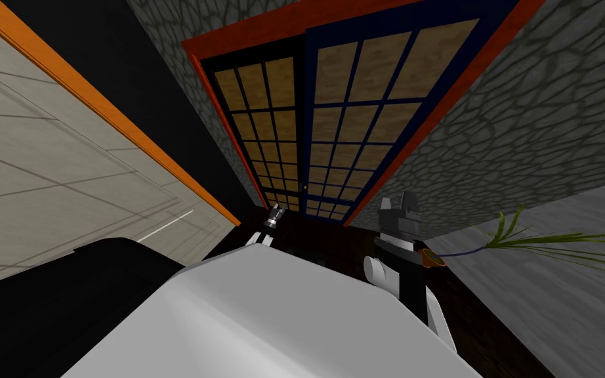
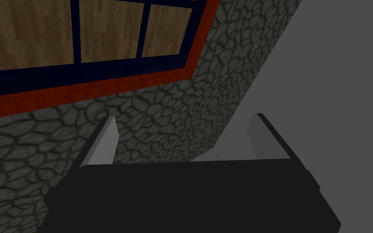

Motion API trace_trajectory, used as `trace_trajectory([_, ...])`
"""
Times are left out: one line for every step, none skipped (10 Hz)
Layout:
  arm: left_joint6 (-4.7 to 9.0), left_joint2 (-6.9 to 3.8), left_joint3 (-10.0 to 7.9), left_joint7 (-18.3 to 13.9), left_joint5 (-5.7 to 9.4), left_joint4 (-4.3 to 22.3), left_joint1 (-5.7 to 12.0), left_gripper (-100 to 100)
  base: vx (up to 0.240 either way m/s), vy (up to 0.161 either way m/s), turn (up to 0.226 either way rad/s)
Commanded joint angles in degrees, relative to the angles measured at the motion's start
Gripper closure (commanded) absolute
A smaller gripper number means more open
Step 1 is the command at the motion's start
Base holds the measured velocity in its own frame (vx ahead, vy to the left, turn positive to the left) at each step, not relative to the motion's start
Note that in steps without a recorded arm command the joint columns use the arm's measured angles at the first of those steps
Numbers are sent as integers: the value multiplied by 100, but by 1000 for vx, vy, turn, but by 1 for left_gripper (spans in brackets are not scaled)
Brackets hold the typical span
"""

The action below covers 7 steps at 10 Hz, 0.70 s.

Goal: Pull the door open

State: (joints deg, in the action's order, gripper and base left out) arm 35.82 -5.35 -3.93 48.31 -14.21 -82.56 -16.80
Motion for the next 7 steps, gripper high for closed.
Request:
trace_trajectory([65,13,-31,177,-35,200,65,-100,104,-23,35])
trace_trajectory([100,24,-47,279,-58,315,99,-100,88,-23,37])
trace_trajectory([134,34,-64,381,-80,431,134,-100,88,-31,35])
trace_trajectory([168,44,-80,482,-102,546,169,-100,109,-20,44])
trace_trajectory([201,59,-95,578,-123,655,203,-100,105,-10,31])
trace_trajectory([233,74,-111,674,-144,763,237,-100,92,-10,34])
trace_trajectory([266,89,-126,770,-165,871,271,-100,88,-35,29])
